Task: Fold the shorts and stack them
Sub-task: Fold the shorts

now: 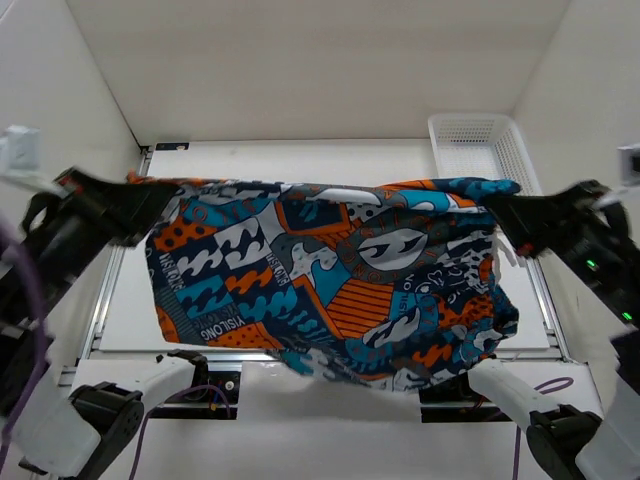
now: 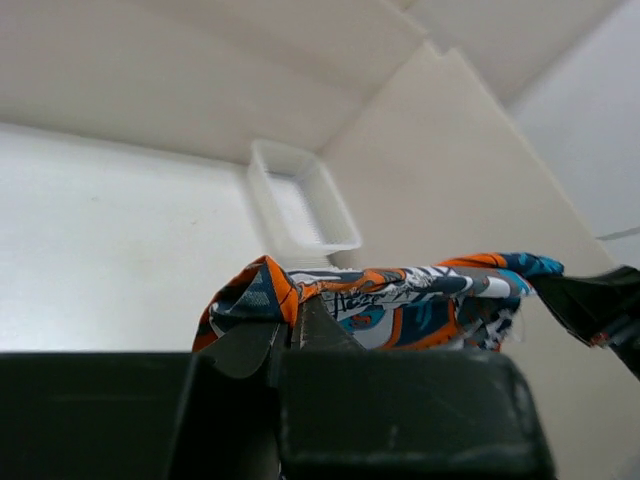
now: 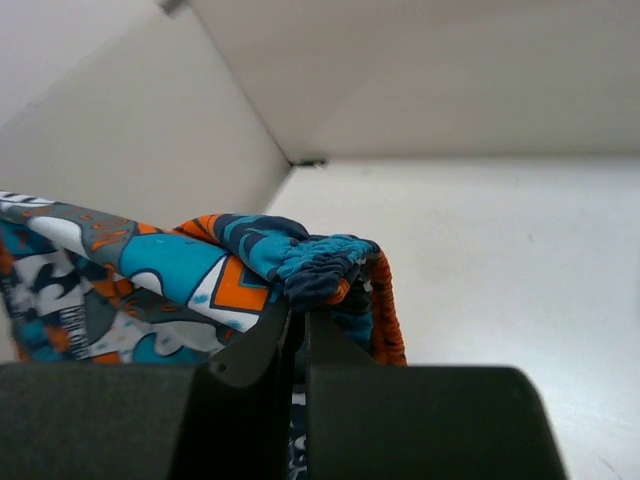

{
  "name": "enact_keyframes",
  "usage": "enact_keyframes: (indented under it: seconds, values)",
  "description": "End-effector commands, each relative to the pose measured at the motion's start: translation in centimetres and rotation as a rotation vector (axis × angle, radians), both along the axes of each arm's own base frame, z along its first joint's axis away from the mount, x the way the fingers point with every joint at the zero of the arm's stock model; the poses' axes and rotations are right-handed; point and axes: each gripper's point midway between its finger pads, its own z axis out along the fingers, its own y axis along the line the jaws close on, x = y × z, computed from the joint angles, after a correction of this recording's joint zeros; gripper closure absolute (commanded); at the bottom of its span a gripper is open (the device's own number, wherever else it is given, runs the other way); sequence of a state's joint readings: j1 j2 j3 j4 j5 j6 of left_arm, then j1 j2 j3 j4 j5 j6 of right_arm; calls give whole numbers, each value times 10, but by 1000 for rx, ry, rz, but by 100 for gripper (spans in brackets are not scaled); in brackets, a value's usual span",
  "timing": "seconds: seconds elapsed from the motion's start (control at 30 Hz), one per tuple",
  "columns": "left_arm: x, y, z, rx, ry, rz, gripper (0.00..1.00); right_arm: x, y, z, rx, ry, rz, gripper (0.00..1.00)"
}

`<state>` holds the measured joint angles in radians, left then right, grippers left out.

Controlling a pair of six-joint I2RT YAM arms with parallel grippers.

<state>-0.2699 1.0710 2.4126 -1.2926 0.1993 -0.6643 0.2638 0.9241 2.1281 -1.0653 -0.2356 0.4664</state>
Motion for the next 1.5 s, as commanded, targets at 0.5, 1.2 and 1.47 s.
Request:
enact_keyframes:
  seconds: [0.5, 1.2, 1.47]
  values:
    - [377, 55, -212, 230, 559, 343, 90, 316, -1, -286, -340, 598, -394, 100]
    - [320, 23, -291, 293, 761, 196, 90, 398, 25, -355, -347, 785, -216, 100]
    - [220, -21, -354, 313, 908, 118, 90, 369, 10, -368, -414, 847, -213, 100]
